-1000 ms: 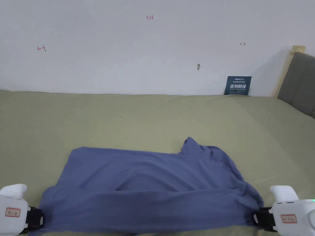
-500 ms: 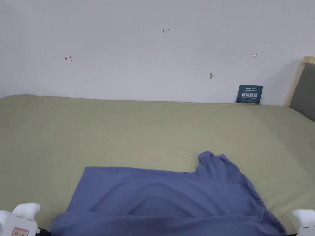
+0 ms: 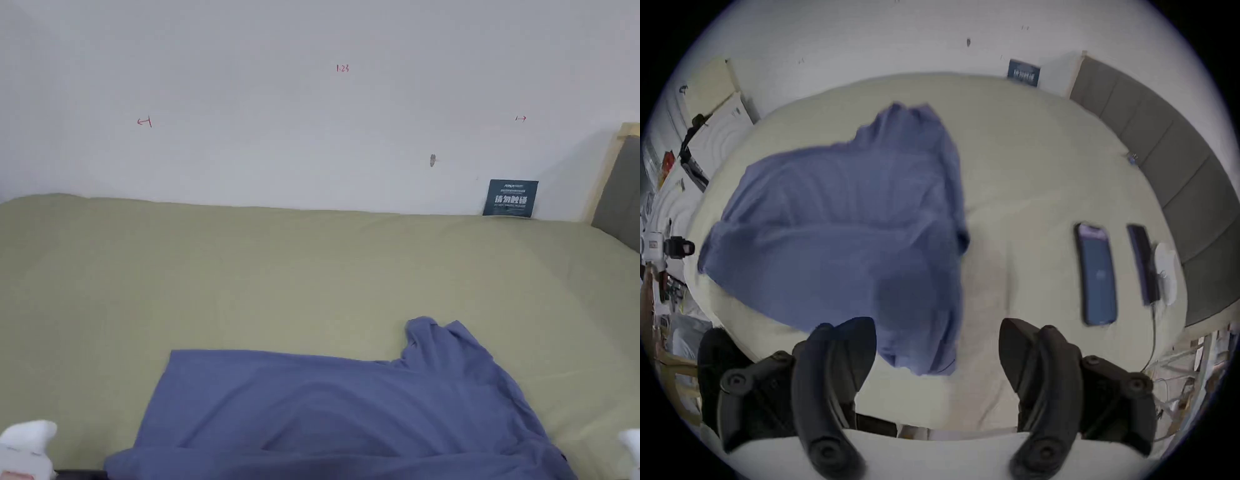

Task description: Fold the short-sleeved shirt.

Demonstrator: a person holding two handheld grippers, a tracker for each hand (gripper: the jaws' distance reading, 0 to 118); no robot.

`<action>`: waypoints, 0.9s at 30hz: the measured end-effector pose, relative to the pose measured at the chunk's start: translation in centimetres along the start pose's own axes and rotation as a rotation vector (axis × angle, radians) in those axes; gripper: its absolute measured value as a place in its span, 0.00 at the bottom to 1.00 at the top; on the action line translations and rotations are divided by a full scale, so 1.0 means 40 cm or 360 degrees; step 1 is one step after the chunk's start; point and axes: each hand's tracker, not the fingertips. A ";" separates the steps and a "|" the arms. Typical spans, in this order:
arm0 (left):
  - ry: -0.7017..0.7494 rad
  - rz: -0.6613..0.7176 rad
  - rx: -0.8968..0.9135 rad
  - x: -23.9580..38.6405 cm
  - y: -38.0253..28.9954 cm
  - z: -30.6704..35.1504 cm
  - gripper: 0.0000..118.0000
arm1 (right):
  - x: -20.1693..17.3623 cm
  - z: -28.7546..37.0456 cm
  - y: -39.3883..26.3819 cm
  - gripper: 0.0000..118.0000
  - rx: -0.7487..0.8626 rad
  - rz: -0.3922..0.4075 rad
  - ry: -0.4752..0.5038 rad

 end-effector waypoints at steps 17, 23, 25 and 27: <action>0.0072 -0.0136 0.0198 0.201 0.380 -0.143 0.00 | -0.094 -0.132 0.353 0.00 0.0149 -0.0135 0.0019; 0.0137 -0.0076 0.0141 0.174 0.515 -0.267 0.00 | -0.094 -0.197 0.415 0.00 0.0108 -0.0094 0.0057; 0.0190 -0.0071 0.0143 0.172 0.545 -0.301 0.05 | -0.086 -0.207 0.436 0.00 0.0103 -0.0092 0.0062; 0.0200 -0.0087 0.0120 0.173 0.568 -0.346 0.52 | -0.069 -0.218 0.457 0.00 0.0097 -0.0092 0.0061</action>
